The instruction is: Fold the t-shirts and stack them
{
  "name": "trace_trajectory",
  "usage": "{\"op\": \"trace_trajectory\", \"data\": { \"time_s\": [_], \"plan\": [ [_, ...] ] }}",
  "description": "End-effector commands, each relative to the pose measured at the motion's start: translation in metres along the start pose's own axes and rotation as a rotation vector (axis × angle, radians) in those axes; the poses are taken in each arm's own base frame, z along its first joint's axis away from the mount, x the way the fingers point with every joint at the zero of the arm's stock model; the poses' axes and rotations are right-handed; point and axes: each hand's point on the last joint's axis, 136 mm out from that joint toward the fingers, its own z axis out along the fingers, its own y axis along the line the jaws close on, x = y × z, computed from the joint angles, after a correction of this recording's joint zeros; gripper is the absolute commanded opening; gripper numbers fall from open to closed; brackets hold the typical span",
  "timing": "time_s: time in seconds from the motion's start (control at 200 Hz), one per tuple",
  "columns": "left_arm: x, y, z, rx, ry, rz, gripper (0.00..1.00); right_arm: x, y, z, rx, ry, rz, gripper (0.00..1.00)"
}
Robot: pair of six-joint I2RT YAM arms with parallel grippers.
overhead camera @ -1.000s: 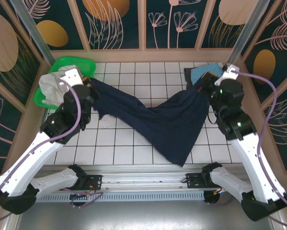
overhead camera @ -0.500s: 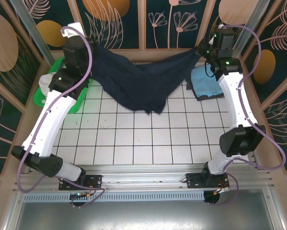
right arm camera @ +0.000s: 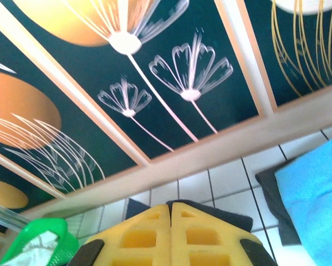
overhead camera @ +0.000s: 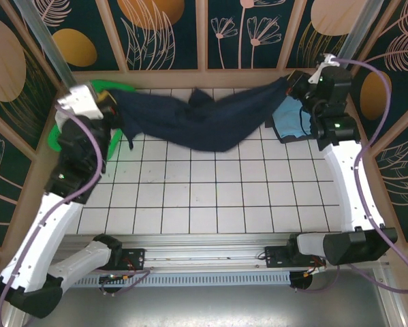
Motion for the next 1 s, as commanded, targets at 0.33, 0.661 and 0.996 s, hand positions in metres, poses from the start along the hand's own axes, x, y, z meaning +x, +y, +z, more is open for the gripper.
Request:
{"op": "trace_trajectory", "data": {
  "time_s": [0.33, 0.661, 0.996],
  "plan": [
    [0.273, 0.070, 0.015, -0.251, 0.521, -0.129, 0.00, 0.181, -0.068, 0.124, 0.241, 0.416, -0.130, 0.63],
    [0.255, 0.066, 0.031, -0.276, 0.489, -0.089, 0.00, 0.356, -0.078, -0.052, 0.317, 0.646, -0.146, 0.65],
    [0.240, 0.068, 0.035, -0.303, 0.449, -0.063, 0.00, 0.417, -0.125, -0.052, 0.472, 0.767, -0.224, 0.66]
  ]
}}
